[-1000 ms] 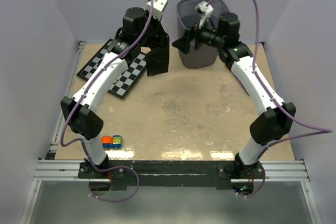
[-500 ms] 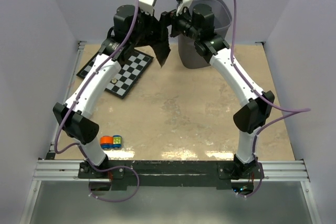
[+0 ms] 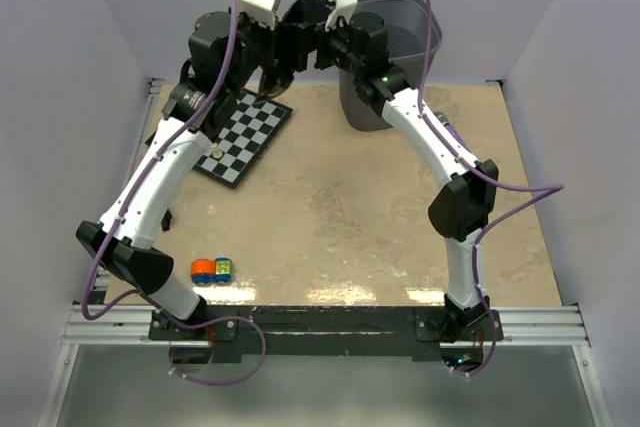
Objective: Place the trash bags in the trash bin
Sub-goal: Unfold the trash bag at the center of the board.
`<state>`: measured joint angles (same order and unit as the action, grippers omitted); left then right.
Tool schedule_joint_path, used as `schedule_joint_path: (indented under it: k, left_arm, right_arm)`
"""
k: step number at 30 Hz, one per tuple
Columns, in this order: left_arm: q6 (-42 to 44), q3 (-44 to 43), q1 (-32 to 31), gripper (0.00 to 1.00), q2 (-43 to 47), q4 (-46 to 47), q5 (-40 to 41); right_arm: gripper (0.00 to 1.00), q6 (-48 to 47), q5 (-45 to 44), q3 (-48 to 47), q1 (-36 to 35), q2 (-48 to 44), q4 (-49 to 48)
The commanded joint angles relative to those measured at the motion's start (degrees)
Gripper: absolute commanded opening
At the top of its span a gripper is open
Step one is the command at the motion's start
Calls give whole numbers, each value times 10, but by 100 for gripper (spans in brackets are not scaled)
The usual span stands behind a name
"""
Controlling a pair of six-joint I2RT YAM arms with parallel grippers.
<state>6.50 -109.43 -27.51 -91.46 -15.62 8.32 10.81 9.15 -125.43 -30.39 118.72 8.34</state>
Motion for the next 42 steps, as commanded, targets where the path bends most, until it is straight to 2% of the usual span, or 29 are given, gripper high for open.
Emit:
schedule_joint_path:
  k: [1,3,4,6,11,15,21,22,24,26,29,31,33,34,39,42]
  left_arm:
    - [55,43,10,0,44,20,40]
    - [66,67,23,0,53,25,50]
    - [71,76,29,0,57,26,50]
    - [82,98,36,0,66,32,56]
    - [97,123,47,0,72,41,66]
    - [109,132,48,0,72,45,74]
    - [118,153,55,0,79,55,85]
    - [112,153,56,0,81,54,73]
    - [96,155,56,0,87,54,22]
    - [75,163,56,0,95,64,-46]
    - [57,201,56,0,126,107,-189]
    - [36,243,56,0,153,146,-283]
    - [2,251,55,0,159,147,-307]
    - [-13,251,56,0,159,147,-304]
    - [-32,272,56,0,175,169,-305]
    - [-10,272,55,0,177,159,-309]
  right_arm:
    - [83,-28,-5,-13,36,-24,-17]
    - [68,-33,41,7,56,-42,-26]
    - [57,-39,68,24,69,-54,-30]
    - [44,-41,112,51,83,-74,-37]
    - [18,-42,180,127,103,-132,-45]
    - [0,-43,174,173,111,-174,-43]
    - [0,-29,140,242,153,-237,-24]
    - [6,-44,168,255,157,-248,-26]
    - [31,-62,240,279,156,-262,-32]
    - [51,-55,306,314,155,-273,-58]
    - [71,-27,365,337,139,-274,-95]
    - [79,-48,374,327,118,-263,-84]
    - [88,-69,388,313,101,-252,-60]
    - [97,-74,388,309,96,-250,-58]
    - [98,-74,331,309,73,-243,-56]
    - [97,-33,356,300,81,-238,-77]
